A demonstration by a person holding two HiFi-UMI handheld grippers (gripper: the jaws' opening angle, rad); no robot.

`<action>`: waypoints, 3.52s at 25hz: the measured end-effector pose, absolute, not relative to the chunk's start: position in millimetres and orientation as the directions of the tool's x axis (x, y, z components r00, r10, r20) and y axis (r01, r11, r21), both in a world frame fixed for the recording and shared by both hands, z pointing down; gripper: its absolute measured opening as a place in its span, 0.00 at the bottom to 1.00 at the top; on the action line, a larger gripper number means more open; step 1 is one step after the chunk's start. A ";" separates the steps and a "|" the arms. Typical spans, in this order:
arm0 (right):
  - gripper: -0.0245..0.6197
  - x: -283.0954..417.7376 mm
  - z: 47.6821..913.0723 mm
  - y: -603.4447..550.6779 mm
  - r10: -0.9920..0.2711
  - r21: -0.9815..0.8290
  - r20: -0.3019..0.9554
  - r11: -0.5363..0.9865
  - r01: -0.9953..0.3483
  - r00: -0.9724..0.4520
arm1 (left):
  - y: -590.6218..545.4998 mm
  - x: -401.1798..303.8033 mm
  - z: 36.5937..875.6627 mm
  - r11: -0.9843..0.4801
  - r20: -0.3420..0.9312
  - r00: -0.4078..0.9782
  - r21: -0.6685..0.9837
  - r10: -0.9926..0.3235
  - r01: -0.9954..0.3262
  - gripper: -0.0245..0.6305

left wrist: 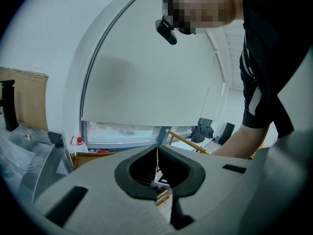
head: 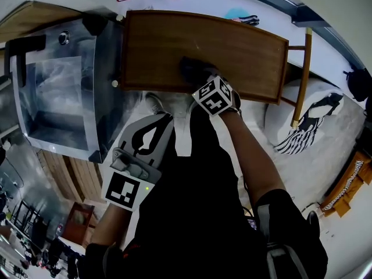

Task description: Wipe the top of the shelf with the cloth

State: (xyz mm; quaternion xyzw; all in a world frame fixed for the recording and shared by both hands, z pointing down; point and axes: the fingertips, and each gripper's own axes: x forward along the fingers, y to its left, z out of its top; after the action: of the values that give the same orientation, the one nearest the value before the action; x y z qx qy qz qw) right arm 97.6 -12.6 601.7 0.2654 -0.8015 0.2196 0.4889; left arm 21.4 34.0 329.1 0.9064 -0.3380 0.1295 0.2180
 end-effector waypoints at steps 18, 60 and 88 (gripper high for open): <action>0.11 217.2 603.7 -4.5 -0.256 -0.080 0.918 0.632 -0.771 -0.305 | 20.4 104.3 329.3 -0.755 0.379 0.806 0.315 -0.455 -0.575 0.07; 0.11 375.1 588.5 8.0 -0.337 -0.058 0.923 0.347 -0.936 -0.183 | -3.4 174.3 303.1 -0.842 0.394 0.845 0.251 -0.362 -0.478 0.07; 0.11 201.5 341.0 -61.7 -0.645 -0.128 0.601 0.504 -0.854 -0.471 | -21.5 30.3 170.6 -0.768 0.213 0.752 0.012 -0.624 -0.640 0.07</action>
State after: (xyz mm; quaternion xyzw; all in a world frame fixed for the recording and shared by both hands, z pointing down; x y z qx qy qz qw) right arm 201.5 -61.7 341.0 0.4512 -0.8311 0.2114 0.2471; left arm 30.3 -21.5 170.6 0.9350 -0.3379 0.0989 0.0420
